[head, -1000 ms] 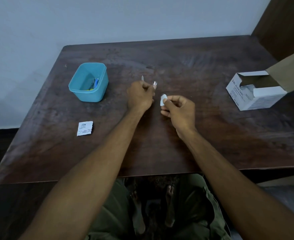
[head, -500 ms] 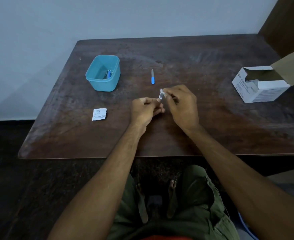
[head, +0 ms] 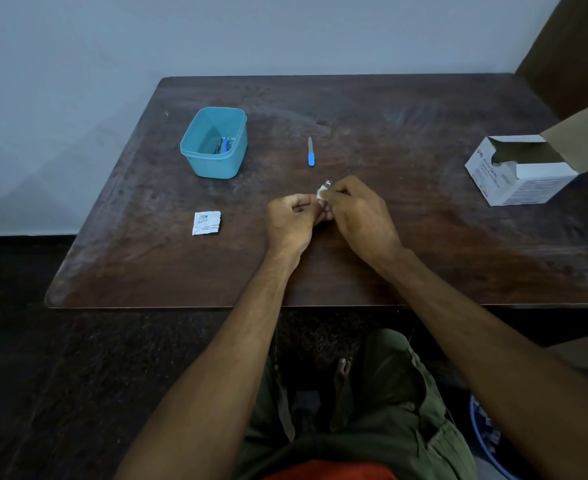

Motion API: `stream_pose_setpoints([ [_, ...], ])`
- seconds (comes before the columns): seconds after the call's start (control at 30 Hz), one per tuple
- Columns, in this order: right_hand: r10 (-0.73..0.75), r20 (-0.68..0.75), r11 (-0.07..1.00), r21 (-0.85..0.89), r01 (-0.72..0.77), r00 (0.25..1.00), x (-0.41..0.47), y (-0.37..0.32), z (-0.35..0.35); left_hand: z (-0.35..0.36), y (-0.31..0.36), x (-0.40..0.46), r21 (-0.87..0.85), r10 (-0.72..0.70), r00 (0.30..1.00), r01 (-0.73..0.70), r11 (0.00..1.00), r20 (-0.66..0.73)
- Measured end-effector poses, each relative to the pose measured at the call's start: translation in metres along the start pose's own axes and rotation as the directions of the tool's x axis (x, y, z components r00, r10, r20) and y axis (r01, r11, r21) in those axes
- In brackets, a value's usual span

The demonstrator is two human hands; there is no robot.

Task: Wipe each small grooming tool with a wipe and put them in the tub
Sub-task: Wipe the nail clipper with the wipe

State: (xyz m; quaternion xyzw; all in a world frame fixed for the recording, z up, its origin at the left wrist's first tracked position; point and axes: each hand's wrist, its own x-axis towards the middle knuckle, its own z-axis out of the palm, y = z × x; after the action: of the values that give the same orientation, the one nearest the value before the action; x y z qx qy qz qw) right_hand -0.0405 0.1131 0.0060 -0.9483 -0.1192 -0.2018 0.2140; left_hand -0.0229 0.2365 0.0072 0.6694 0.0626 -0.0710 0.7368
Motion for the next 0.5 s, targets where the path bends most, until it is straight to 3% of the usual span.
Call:
stream_pose_setpoints([
  [0.3,0.055,-0.053,0.998,-0.004,-0.056,0.997,0.008,-0.003,-0.008,-0.001,-0.003,0.001,-0.021,0.031,0.999,-0.031,0.999,0.022],
  [0.5,0.02,0.04,1.0,-0.013,-0.019,0.999,-0.005,-0.011,-0.006,-0.002,-0.007,0.001,-0.007,0.105,0.995,-0.105,0.994,-0.001],
])
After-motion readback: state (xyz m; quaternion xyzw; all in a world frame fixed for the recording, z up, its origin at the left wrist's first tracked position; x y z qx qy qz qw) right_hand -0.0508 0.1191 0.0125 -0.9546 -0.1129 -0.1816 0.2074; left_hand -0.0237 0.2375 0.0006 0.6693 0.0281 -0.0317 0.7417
